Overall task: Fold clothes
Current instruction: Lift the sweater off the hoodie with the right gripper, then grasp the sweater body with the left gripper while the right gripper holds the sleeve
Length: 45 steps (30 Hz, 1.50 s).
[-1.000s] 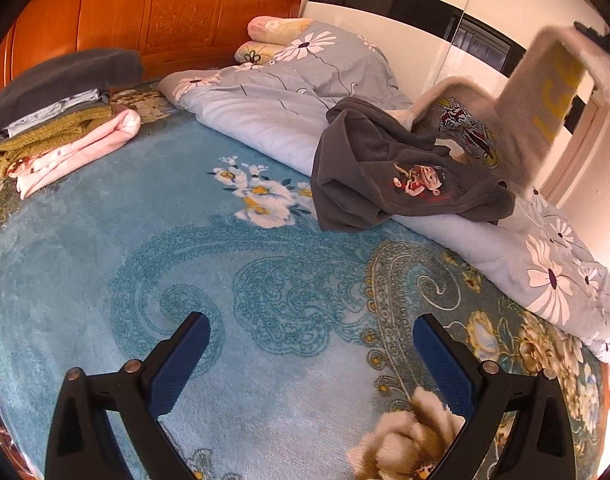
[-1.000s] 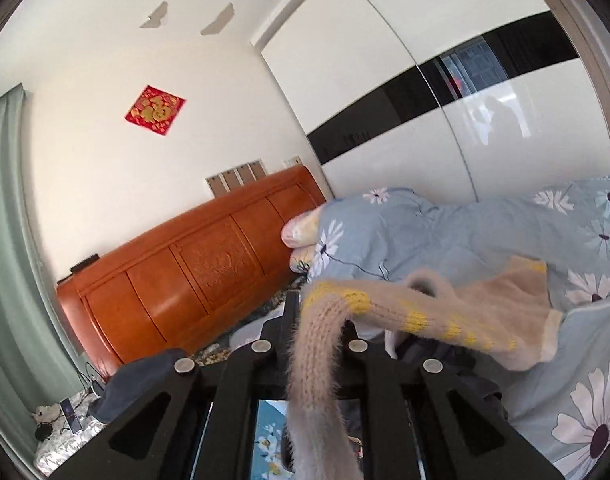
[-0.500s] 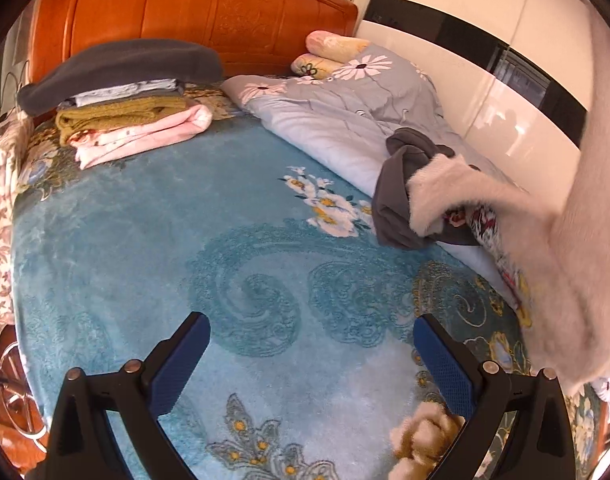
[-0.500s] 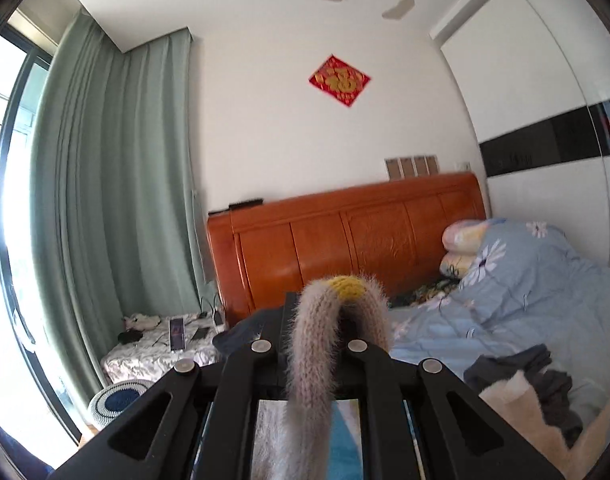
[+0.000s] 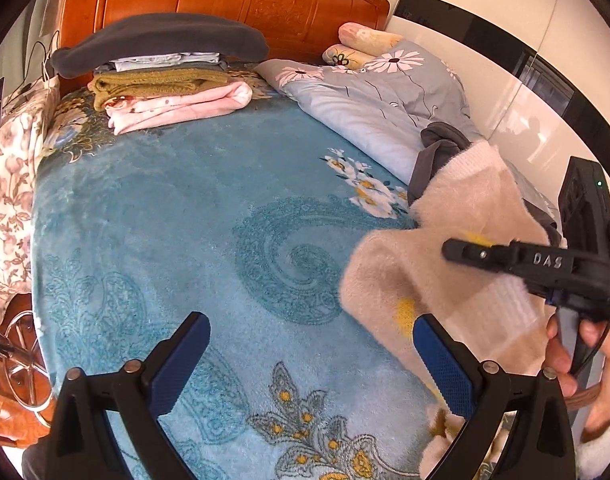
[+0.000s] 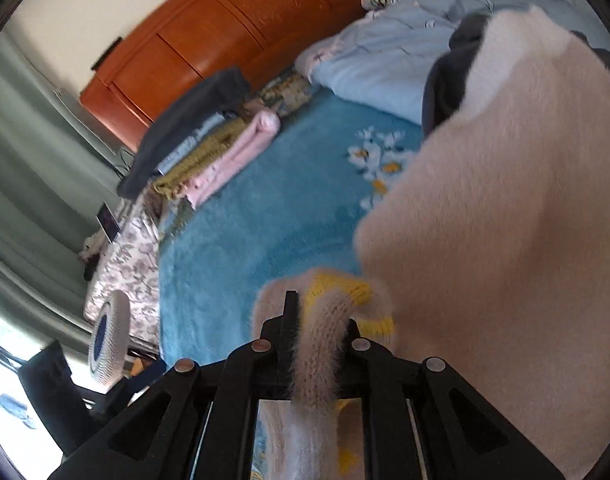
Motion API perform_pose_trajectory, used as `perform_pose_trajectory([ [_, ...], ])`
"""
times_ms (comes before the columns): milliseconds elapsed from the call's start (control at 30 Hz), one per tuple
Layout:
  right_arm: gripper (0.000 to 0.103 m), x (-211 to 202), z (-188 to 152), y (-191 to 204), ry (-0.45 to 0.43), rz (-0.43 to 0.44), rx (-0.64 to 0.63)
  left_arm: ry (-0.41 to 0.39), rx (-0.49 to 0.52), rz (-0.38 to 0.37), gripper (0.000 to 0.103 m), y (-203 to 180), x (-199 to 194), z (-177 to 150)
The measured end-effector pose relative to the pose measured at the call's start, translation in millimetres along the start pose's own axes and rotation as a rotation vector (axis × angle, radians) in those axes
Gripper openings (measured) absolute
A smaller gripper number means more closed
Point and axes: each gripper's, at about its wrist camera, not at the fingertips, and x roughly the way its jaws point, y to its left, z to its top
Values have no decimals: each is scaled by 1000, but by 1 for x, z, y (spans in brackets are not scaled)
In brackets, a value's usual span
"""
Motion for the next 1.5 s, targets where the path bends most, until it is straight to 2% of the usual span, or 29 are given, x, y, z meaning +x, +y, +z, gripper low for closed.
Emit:
perform_pose_trajectory([
  [67,18,-4,-11,3,12,-28,-26,-3,25,-5,103,-6,-2,0],
  [133,42,-25,-15,5,-19,-13,-47,-2,41,-21,103,-13,-3,0],
  [200,52,-56,-17,5,-75,11,-66,11,50,-47,103,-21,-2,-4],
  [300,54,-114,-27,-12,-202,10,-36,60,57,-91,103,-36,7,-18],
  [333,59,-130,-33,-23,-244,-2,-7,81,69,-98,103,-43,12,-24],
  [400,61,-158,-52,-56,-321,-50,88,129,101,-113,103,-58,23,-38],
  [567,61,-201,-120,-158,-396,-204,417,214,154,-169,103,-90,47,-56],
  [700,61,-223,-162,-218,-436,-311,608,267,91,-213,101,-95,68,-55],
  [767,61,-222,-166,-236,-437,-318,649,289,32,-236,96,-91,77,-53],
  [867,61,-218,-170,-262,-439,-323,707,306,-22,-246,81,-88,88,-51],
  [1033,61,-199,-146,-283,-488,-273,751,301,-69,-267,65,-89,95,-46],
  [1100,61,-192,-133,-287,-502,-254,752,308,-90,-285,52,-89,99,-45],
  [1200,60,-179,-119,-287,-503,-224,747,319,-111,-295,48,-89,102,-44],
  [1333,40,-161,-117,-279,-492,-144,753,326,-127,-311,43,-86,103,-44],
  [1367,38,-157,-119,-277,-483,-125,751,330,-131,-314,41,-85,103,-43],
  [1433,26,-154,-124,-274,-462,-97,756,334,-133,-321,36,-85,103,-42],
  [1467,18,-154,-126,-273,-457,-86,765,337,-138,-332,29,-85,104,-42],
  [1500,16,-155,-129,-272,-465,-69,779,341,-148,-344,23,-85,104,-41],
])
